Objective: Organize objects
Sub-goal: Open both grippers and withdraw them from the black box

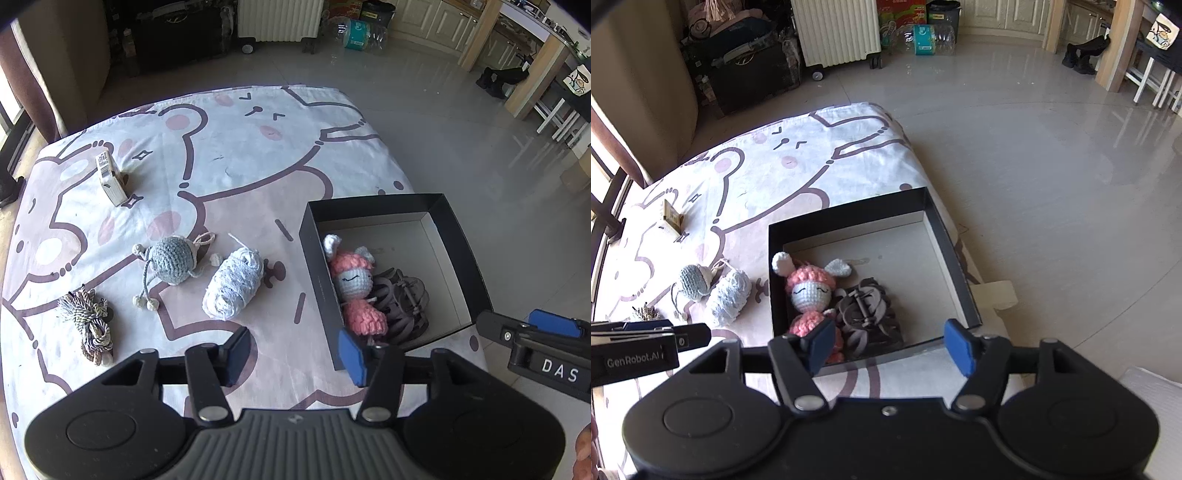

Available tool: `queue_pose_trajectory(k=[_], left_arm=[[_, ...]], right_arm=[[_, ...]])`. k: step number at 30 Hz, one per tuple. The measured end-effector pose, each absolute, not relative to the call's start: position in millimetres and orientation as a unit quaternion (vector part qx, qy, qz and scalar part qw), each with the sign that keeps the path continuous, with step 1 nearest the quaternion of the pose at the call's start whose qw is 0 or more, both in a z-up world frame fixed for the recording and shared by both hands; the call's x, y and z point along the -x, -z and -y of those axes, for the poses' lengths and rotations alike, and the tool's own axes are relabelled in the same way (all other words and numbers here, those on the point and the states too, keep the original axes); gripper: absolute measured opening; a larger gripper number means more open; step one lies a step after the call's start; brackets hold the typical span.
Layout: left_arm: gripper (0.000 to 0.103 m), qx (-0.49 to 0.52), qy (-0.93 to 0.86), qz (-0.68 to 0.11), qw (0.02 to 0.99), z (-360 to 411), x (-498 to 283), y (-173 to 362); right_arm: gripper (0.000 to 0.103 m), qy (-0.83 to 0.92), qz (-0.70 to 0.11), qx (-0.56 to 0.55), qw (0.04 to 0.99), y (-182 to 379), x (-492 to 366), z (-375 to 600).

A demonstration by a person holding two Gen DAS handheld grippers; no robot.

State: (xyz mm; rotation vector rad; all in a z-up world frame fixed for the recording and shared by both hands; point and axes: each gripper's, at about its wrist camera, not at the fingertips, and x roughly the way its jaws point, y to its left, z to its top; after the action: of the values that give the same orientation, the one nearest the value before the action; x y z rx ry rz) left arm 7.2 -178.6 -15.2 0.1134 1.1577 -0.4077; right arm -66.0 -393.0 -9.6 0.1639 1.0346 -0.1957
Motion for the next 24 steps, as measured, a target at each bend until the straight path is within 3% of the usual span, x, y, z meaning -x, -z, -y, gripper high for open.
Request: queue_pose_trajectory(k=[3,9,14,24], left_arm=[[0.078,-0.05,0.187,-0.544,0.817,176.3,-2.3,14.8],[0.097,-0.047,0.175,-0.534,0.826,174.2,5.1,12.6],[0.103,-0.062,0.177,-0.53,0.827,175.9,9.5,14.2],[0.103,-0.093,0.173,-0.521,0.83,177.1,11.6,21.3]], right_arm=[[0.082,0.096,-0.485,-0.07,0.866,6.4,73.2,393.7],[0.101,0.104,-0.473,-0.036,0.874,4.6,86.3,390.0],[0.103,0.118,-0.466,-0.032,0.877,8.1,96.1,394.3],[0.103,0.141,-0.458,-0.039,0.877,17.6,109.1,403.0]])
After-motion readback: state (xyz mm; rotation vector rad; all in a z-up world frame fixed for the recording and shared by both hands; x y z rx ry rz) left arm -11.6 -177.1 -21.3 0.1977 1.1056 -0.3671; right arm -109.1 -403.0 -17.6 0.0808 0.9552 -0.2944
